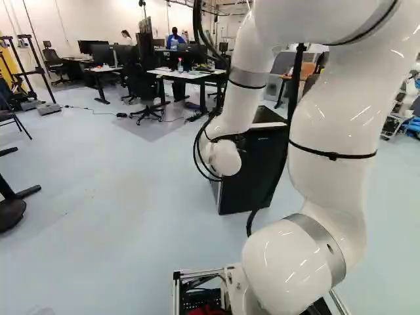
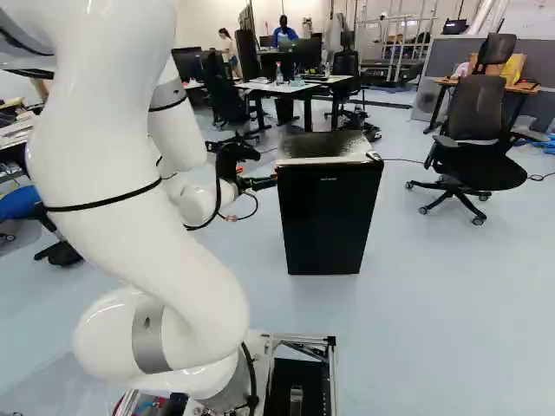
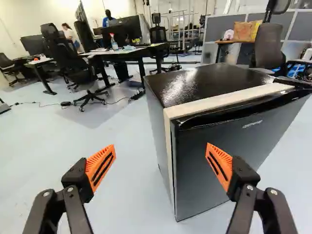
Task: Grab a drink from the fridge
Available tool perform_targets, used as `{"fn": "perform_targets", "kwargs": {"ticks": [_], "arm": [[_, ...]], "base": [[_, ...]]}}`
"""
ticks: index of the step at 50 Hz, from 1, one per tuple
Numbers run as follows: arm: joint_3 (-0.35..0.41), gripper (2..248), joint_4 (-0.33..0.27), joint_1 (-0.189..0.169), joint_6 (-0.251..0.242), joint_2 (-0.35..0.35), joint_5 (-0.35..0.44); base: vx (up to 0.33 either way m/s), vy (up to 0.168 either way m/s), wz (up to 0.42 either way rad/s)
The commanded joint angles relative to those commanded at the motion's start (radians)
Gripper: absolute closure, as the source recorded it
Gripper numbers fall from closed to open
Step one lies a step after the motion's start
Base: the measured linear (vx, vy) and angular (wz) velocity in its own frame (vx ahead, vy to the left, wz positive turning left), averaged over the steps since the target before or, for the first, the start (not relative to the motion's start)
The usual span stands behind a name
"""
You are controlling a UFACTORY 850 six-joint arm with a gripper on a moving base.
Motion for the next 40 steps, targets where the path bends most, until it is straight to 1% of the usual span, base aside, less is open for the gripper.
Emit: {"fn": "perform_targets", "kwargs": {"ticks": [40], "arm": [[-0.133, 3, 0.3, 0.058, 0.0, -0.207, 0.123]], "base": [[0.0, 0.0, 0.0]]}}
